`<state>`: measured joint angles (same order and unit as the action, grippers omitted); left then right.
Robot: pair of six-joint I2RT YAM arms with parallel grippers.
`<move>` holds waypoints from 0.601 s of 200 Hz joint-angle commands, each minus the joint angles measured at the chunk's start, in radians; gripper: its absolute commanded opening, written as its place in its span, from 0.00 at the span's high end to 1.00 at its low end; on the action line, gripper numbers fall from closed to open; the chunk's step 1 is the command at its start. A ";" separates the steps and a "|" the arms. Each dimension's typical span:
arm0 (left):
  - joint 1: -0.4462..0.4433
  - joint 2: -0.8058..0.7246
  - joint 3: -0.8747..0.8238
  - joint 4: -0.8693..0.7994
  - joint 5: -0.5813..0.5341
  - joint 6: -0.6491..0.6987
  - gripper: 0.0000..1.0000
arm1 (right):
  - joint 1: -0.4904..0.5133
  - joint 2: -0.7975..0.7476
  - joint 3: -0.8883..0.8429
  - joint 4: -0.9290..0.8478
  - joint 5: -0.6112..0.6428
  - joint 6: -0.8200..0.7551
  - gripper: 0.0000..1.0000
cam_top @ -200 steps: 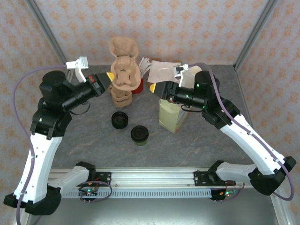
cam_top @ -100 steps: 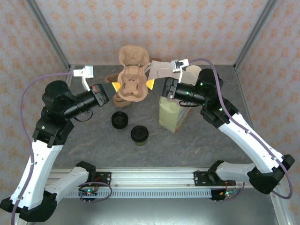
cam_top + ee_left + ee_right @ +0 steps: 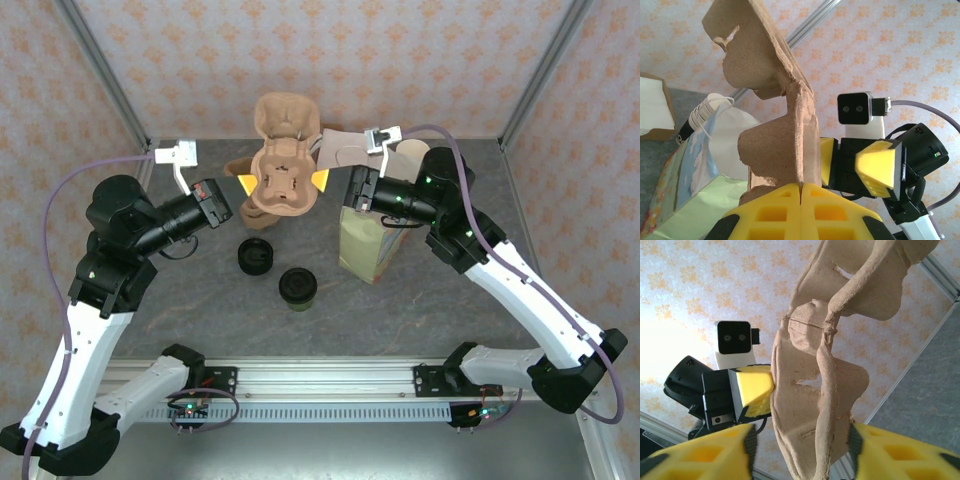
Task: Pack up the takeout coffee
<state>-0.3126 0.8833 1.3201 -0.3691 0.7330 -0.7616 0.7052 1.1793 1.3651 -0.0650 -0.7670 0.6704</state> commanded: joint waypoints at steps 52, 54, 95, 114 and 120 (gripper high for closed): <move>-0.013 -0.006 0.010 0.040 0.018 -0.013 1.00 | 0.025 0.021 -0.005 0.045 -0.017 -0.041 0.68; -0.013 -0.006 0.010 0.041 0.018 -0.013 1.00 | 0.025 0.021 -0.005 0.046 -0.018 -0.041 0.69; -0.017 -0.004 0.000 0.053 0.021 -0.023 1.00 | 0.029 0.027 0.000 0.043 -0.019 -0.043 0.76; -0.019 0.002 0.013 0.038 0.020 -0.023 1.00 | 0.029 0.032 0.007 0.030 -0.019 -0.047 0.87; -0.020 0.002 0.015 0.034 0.019 -0.021 1.00 | 0.029 0.032 0.010 0.023 -0.016 -0.050 0.90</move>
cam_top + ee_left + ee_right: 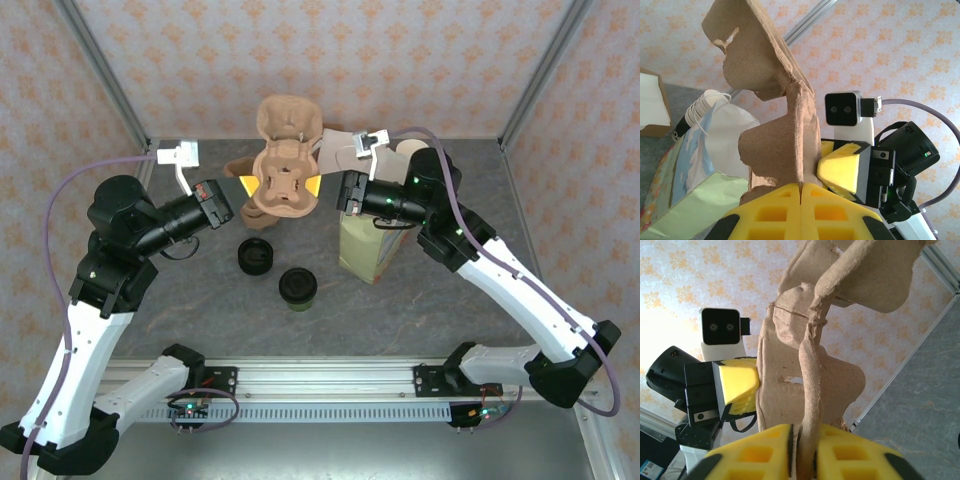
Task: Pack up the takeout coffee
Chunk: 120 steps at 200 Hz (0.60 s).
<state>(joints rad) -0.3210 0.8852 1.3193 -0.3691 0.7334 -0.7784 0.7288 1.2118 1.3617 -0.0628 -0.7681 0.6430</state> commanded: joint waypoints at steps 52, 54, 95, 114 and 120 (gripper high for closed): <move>-0.013 0.042 0.144 -0.207 -0.043 0.171 0.66 | 0.005 -0.023 0.060 -0.151 0.027 -0.111 1.00; -0.013 0.046 0.158 -0.222 -0.047 0.182 0.63 | 0.005 -0.023 0.063 -0.164 0.030 -0.117 1.00; -0.020 0.149 0.397 -0.481 -0.124 0.447 0.35 | 0.005 -0.023 0.152 -0.480 0.065 -0.219 1.00; -0.071 0.241 0.547 -0.636 -0.189 0.603 0.35 | 0.006 0.003 0.211 -0.650 0.061 -0.265 1.00; -0.099 0.267 0.586 -0.674 -0.220 0.647 0.35 | 0.006 0.014 0.226 -0.693 0.057 -0.279 1.00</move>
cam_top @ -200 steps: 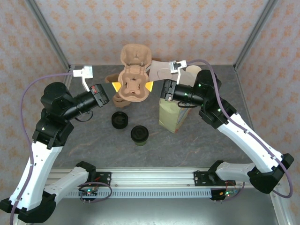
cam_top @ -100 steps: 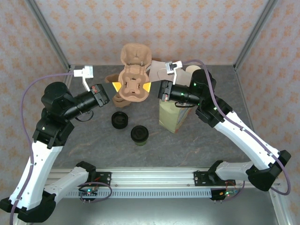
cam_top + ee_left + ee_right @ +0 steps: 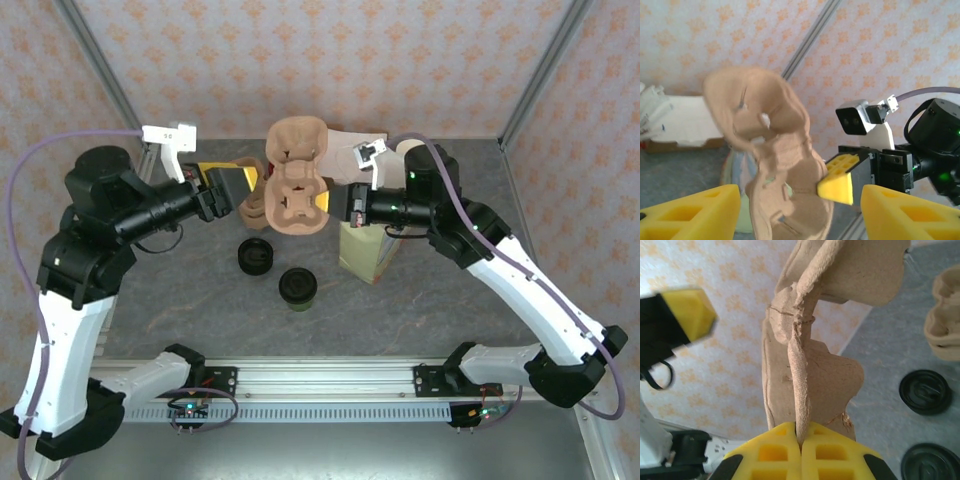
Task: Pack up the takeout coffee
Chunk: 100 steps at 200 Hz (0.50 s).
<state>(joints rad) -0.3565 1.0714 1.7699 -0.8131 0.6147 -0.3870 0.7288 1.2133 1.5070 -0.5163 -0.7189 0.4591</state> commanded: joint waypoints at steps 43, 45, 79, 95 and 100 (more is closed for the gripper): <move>-0.209 0.223 0.263 -0.384 -0.133 0.551 0.34 | 0.006 0.019 0.069 -0.362 -0.055 -0.115 1.00; -0.214 0.228 0.262 -0.387 -0.132 0.563 0.34 | 0.006 0.021 0.068 -0.365 -0.059 -0.117 1.00; -0.256 0.287 0.223 -0.429 -0.099 0.718 0.34 | 0.006 0.025 0.076 -0.467 -0.079 -0.157 1.00; -0.260 0.305 0.195 -0.439 -0.059 0.759 0.32 | 0.006 0.019 0.075 -0.487 -0.083 -0.167 1.00; -0.260 0.307 0.180 -0.439 -0.035 0.769 0.32 | 0.006 0.017 0.073 -0.491 -0.082 -0.168 1.00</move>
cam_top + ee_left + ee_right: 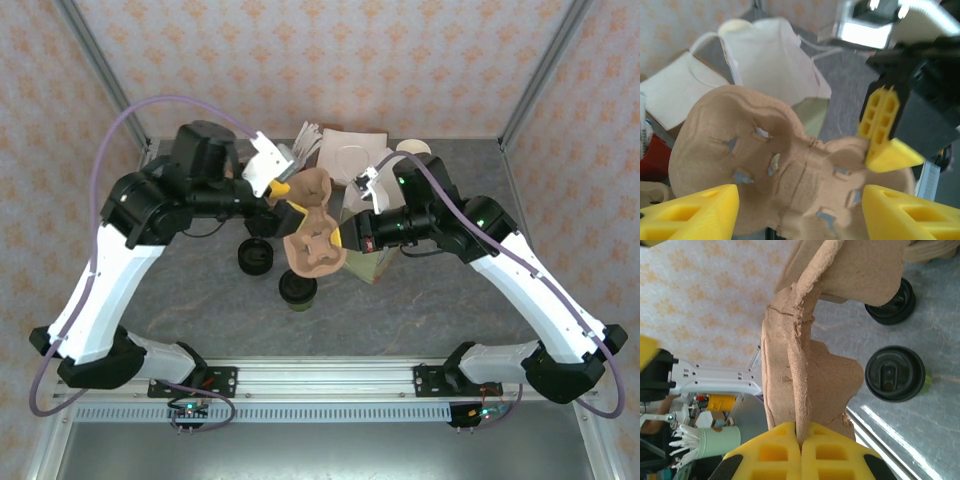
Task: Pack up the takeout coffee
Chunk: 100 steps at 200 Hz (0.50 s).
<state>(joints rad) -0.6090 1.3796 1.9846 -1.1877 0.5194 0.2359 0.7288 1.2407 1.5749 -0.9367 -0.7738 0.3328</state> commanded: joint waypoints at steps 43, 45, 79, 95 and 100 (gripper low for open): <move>-0.028 -0.023 -0.178 0.006 0.135 0.203 0.25 | 0.006 0.007 0.006 -0.087 -0.067 -0.059 1.00; -0.028 -0.026 -0.185 0.009 0.137 0.206 0.25 | 0.006 0.008 0.008 -0.087 -0.068 -0.060 1.00; -0.029 -0.045 -0.272 0.083 0.139 0.227 0.26 | 0.006 0.024 0.028 -0.092 -0.084 -0.072 1.00; -0.029 -0.045 -0.282 0.100 0.135 0.226 0.30 | 0.006 0.024 0.028 -0.100 -0.087 -0.077 1.00; -0.029 -0.044 -0.281 0.101 0.134 0.223 0.32 | 0.006 0.024 0.028 -0.100 -0.088 -0.079 1.00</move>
<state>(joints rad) -0.6350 1.3602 1.7123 -1.1503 0.6350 0.4309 0.7288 1.2675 1.5749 -1.0187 -0.8371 0.2825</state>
